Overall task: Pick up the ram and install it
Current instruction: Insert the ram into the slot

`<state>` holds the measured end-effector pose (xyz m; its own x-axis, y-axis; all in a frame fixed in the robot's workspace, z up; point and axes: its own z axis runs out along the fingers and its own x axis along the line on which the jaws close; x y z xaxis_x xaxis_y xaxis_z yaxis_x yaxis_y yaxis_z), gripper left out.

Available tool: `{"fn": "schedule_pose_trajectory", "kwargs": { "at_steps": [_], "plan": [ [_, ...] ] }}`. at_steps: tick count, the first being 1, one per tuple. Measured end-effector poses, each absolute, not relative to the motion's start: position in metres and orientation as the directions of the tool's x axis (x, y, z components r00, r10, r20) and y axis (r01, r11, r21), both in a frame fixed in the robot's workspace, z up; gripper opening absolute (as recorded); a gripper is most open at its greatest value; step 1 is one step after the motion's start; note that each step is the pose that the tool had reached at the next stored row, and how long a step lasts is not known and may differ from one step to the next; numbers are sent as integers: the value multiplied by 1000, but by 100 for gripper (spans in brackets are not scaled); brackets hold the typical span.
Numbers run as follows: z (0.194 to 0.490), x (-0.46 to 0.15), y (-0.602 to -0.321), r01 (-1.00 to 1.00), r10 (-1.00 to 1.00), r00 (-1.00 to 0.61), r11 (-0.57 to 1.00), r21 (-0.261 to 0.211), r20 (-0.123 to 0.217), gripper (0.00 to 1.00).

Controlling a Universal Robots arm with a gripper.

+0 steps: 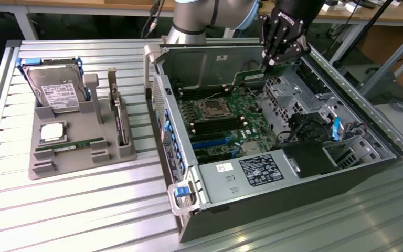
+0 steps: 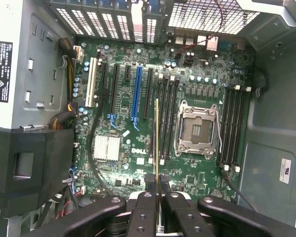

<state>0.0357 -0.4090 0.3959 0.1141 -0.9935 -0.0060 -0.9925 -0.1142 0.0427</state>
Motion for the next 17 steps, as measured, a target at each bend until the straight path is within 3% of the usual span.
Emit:
{"fn": "schedule_pose_trajectory", "kwargs": {
  "at_steps": [17],
  "plan": [
    [388,36,-409,-993,-993,114,-114,43,-6,13]
  ]
}}
